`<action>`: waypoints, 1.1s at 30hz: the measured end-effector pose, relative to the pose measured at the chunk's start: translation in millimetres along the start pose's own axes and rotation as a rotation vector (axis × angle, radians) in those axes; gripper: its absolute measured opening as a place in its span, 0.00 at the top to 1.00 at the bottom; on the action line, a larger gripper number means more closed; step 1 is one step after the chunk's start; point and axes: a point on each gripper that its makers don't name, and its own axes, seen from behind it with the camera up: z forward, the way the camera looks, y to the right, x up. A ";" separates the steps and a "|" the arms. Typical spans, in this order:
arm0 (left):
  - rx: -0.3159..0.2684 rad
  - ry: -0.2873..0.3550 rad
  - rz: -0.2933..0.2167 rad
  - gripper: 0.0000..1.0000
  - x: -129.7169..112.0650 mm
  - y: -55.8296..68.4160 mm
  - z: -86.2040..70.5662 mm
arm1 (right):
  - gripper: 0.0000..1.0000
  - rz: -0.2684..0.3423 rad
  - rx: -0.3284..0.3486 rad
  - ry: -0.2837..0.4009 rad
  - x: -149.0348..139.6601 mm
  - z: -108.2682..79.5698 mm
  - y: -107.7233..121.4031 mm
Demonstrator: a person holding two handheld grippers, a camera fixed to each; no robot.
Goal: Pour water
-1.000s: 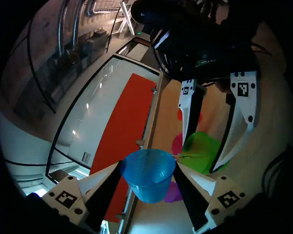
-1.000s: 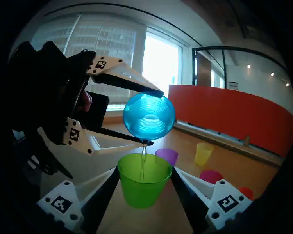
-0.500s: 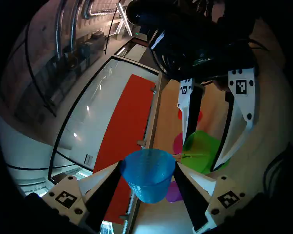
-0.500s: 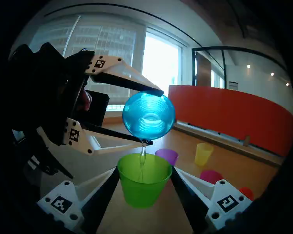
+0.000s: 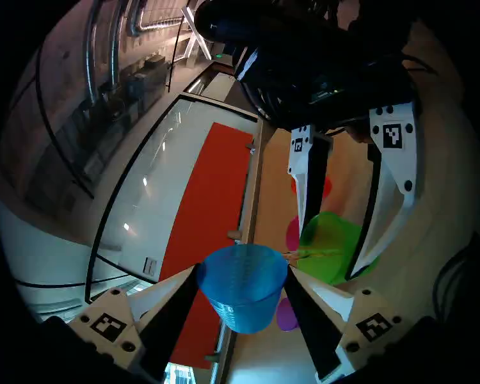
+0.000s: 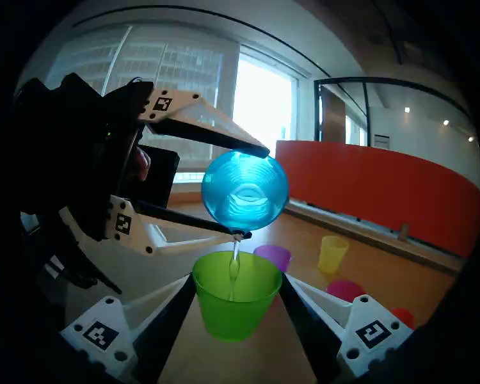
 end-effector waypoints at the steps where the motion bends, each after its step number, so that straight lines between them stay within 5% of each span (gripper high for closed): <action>1: 0.000 0.001 0.002 0.11 0.4 0.5 0.0 | 0.06 0.000 -0.001 0.000 -0.1 -0.2 0.0; 33: 0.014 -0.002 0.091 0.11 7.3 -6.5 -1.5 | 0.06 0.001 -0.009 0.005 0.2 -2.4 2.1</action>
